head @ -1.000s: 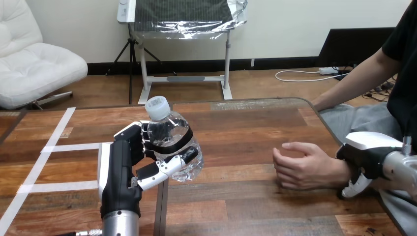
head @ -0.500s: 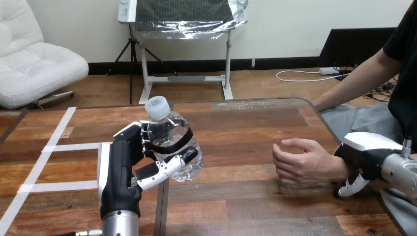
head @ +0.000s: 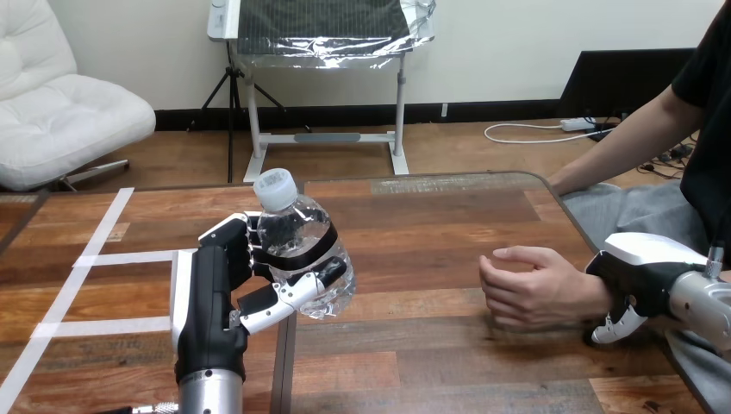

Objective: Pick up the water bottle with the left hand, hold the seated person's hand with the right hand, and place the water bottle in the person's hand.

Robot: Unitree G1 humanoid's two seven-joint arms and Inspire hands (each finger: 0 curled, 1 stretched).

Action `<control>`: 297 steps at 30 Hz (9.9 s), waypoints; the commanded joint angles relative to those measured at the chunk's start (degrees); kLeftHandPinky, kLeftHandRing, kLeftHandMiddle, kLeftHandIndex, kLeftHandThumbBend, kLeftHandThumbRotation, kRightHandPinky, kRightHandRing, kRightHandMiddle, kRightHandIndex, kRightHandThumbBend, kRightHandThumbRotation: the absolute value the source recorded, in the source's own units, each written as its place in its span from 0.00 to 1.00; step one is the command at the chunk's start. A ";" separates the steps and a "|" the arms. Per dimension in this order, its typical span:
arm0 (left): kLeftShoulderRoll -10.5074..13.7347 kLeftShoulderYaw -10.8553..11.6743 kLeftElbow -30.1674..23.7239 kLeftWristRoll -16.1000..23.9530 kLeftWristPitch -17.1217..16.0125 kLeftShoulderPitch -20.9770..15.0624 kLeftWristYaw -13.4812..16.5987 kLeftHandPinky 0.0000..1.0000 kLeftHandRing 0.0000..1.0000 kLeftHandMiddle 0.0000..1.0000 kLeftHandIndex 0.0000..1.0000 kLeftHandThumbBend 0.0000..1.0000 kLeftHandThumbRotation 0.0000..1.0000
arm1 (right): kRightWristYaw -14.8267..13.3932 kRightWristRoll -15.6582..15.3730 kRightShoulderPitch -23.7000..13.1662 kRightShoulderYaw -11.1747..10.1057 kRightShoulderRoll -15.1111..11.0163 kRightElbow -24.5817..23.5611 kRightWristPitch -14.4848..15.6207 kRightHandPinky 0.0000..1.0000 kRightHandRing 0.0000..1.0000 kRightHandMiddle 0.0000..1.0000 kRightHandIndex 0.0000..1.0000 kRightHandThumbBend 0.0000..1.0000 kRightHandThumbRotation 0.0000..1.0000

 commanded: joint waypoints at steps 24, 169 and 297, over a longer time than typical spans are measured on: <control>0.28 0.69 -2.48 0.62 -2.53 -3.66 0.75 0.34 0.38 0.43 0.47 0.64 0.00 | -5.28 2.33 1.88 -0.58 3.33 3.69 -2.74 0.37 0.45 0.55 0.55 0.66 0.00; -3.43 -9.22 -2.82 2.85 2.90 -11.30 -2.20 0.34 0.38 0.43 0.46 0.66 0.00 | -11.37 4.28 5.53 -10.19 -2.59 -16.83 -7.38 0.19 0.23 0.30 0.33 0.76 0.00; -2.68 -21.52 -4.36 6.55 11.37 -16.75 -5.05 0.59 0.69 0.73 0.77 0.79 0.22 | -15.32 -2.20 6.31 -8.68 -2.28 -18.81 -6.86 0.62 0.74 0.75 0.70 0.93 0.00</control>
